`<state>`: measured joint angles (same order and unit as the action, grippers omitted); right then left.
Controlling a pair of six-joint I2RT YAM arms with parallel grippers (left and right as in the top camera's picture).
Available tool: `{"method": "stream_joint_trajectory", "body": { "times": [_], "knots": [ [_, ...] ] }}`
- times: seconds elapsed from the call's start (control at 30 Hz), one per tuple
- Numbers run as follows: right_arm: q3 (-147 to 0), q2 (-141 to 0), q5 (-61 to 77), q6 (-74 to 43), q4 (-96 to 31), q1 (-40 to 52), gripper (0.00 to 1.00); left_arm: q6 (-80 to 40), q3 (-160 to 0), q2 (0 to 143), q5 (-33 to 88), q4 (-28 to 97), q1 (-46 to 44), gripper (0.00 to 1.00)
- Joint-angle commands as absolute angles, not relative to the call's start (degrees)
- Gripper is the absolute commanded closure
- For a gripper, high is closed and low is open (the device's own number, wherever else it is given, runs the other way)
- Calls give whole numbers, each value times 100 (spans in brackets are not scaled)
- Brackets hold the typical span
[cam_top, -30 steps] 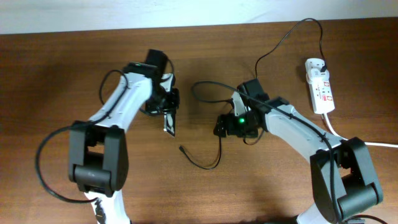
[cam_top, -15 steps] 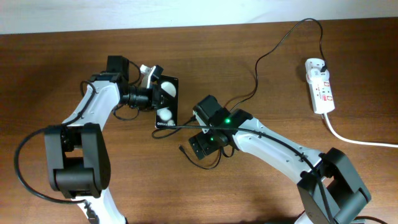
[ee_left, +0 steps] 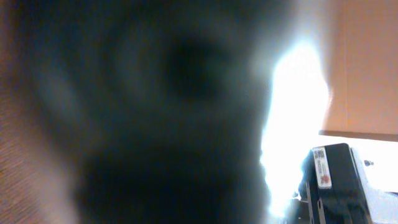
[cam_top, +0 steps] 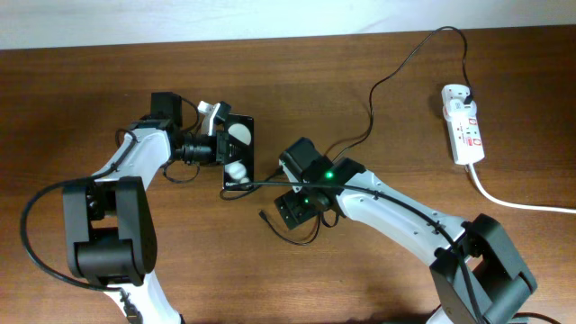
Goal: Plug charger to phone and switch on socket
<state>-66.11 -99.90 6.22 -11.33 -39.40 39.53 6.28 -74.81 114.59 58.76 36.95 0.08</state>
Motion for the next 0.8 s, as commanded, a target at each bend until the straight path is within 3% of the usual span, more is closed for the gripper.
{"method": "stream_joint_trajectory", "body": {
  "times": [0.0,0.1,0.2,0.37,0.43,0.53,0.77],
  "knots": [
    [-6674,-9968,532,-958,-3964,4254,17,707,-7476,11227,6173,3664,19,100],
    [-6674,-10263,521,-572,-3743,4641,18,663,-7476,11227,6169,3610,23,100],
    [-6674,-10484,508,-574,-3334,4759,22,-128,-7476,11227,5553,3540,172,100],
    [-6674,-10798,513,-576,-2801,4766,42,-344,-7470,11227,5524,3603,482,100],
    [-6674,-10919,532,-576,-2797,4766,46,-344,-7470,11227,5524,3603,482,100],
    [-6674,-10949,576,-602,-2718,4801,61,-344,-7470,11227,5524,3603,478,100],
    [-6663,-11006,569,-602,-2757,4987,68,-346,-7470,11227,5524,3605,478,100]
  ]
}}
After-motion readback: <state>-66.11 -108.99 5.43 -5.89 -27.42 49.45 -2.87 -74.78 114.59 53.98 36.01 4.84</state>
